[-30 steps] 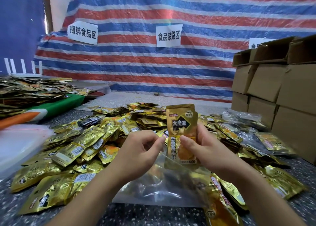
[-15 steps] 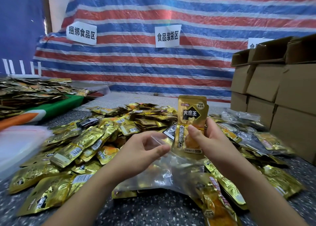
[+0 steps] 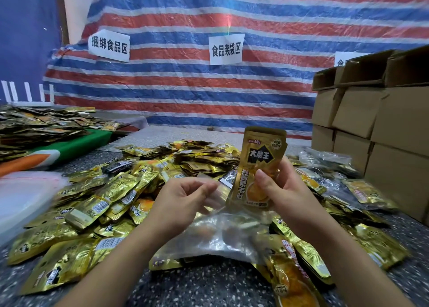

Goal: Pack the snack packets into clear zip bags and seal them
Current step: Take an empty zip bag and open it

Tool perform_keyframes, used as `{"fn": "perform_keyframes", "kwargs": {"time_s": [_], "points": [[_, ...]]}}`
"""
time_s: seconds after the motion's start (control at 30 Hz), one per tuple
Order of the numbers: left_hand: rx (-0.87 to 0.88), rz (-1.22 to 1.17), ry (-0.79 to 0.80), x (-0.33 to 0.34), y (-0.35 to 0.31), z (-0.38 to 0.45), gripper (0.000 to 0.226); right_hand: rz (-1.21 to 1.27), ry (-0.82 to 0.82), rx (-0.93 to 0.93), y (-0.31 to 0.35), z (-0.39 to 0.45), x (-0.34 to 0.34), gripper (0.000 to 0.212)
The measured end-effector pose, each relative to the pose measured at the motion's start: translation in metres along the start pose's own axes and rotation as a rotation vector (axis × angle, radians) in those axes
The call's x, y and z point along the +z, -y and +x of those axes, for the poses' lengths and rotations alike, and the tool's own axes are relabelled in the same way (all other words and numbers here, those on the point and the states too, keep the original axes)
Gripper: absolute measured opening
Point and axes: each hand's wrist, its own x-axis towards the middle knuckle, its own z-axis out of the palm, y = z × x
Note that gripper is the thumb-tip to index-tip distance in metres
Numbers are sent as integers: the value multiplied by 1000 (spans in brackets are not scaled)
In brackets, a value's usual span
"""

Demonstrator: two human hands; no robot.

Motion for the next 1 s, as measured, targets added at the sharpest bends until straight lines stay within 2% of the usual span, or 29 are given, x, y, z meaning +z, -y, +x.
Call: {"fn": "perform_keyframes", "kwargs": {"time_s": [0.17, 0.3, 0.5, 0.73, 0.87, 1.0], "points": [[-31, -141, -28, 2, -6, -2, 27, -69, 98, 6, 0, -4, 0, 36], [-38, -119, -19, 3, -5, 0, 38, -132, 138, -32, -1, -6, 5, 26], [-50, -159, -59, 2, -3, 1, 39, -71, 61, -73, -1, -4, 4, 32], [-51, -168, -72, 2, -4, 0, 35, -120, 71, -63, -3, -6, 5, 33], [-60, -188, -65, 3, -4, 0, 35, -198, 44, -95, -2, -7, 5, 22], [-48, -189, -55, 4, -3, -1, 34, -320, 3, -104, -4, -7, 4, 25]]}}
